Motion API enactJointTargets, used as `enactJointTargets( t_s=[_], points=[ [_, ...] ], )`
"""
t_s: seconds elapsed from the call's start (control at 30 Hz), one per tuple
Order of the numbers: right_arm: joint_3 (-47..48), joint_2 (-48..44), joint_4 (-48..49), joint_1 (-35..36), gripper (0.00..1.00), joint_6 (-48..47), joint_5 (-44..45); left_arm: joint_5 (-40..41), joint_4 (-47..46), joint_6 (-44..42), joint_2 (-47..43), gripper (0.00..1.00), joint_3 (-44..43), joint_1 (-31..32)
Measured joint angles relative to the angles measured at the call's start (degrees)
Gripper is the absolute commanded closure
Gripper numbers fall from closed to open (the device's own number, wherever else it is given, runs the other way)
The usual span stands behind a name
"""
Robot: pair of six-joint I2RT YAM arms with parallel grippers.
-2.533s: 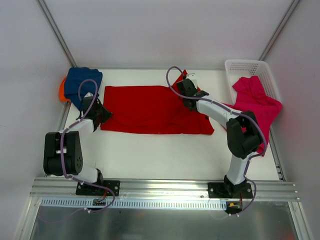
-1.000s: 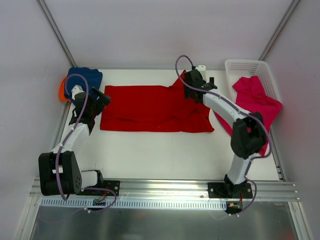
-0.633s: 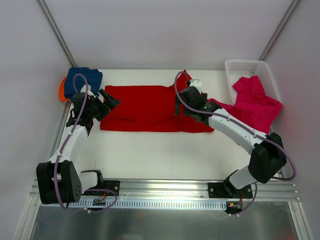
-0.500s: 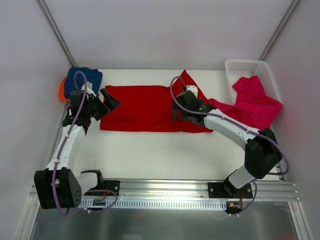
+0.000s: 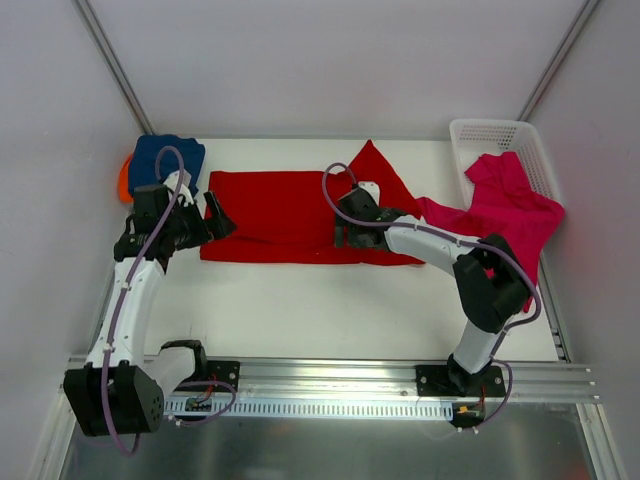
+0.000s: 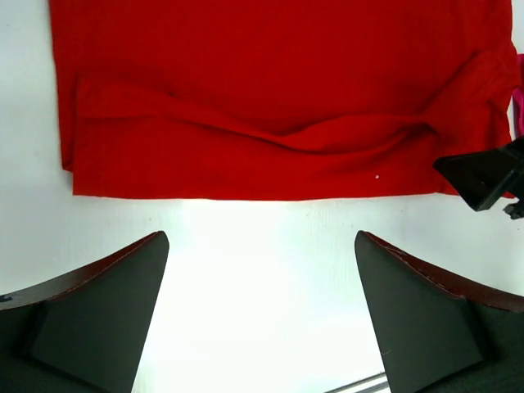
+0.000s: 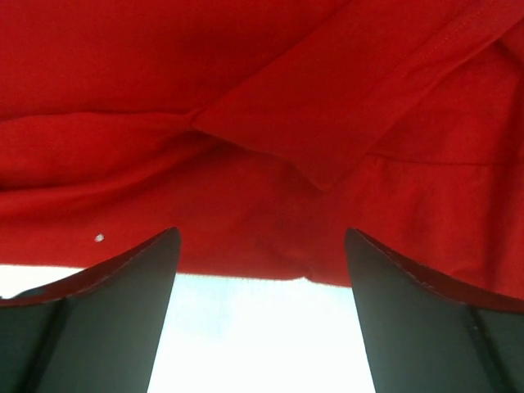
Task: Fold and stack the t-shirts
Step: Fold the flattened tshirt in 1/3 of the way
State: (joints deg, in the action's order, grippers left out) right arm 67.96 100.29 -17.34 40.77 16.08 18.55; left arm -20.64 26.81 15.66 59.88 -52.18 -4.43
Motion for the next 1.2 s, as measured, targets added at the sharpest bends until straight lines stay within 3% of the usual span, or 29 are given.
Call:
enactJointTargets(
  t_s=[0.2, 0.5, 0.7, 0.73, 1.03, 1.2],
  points=[
    [1.25, 4.13, 1.86, -0.24, 0.24, -0.22, 0.48, 4.07, 0.50, -1.18, -6.29, 0.01, 1.18, 0.00],
    [1.25, 5.51, 4.59, -4.09, 0.28, -1.38, 0.44, 6.40, 0.63, -1.77, -5.64, 0.01, 1.55, 0.00],
    [1.49, 6.99, 6.49, -5.35, 0.44, -2.99, 0.09, 7.26, 0.61, -1.81, -5.64, 0.01, 1.55, 0.00],
    [1.55, 7.43, 6.84, -5.51, 0.53, -3.19, -0.07, 7.41, 0.63, -1.84, -5.64, 0.01, 1.55, 0.00],
    [3.32, 10.43, 8.61, -6.95, 0.93, -4.48, -2.91, 7.80, 0.63, -1.97, -5.66, 0.01, 1.55, 0.00],
    [5.27, 11.50, 8.76, -6.99, 0.97, -4.72, -3.52, 7.80, 0.66, -2.10, -5.66, 0.01, 1.55, 0.00]
  ],
)
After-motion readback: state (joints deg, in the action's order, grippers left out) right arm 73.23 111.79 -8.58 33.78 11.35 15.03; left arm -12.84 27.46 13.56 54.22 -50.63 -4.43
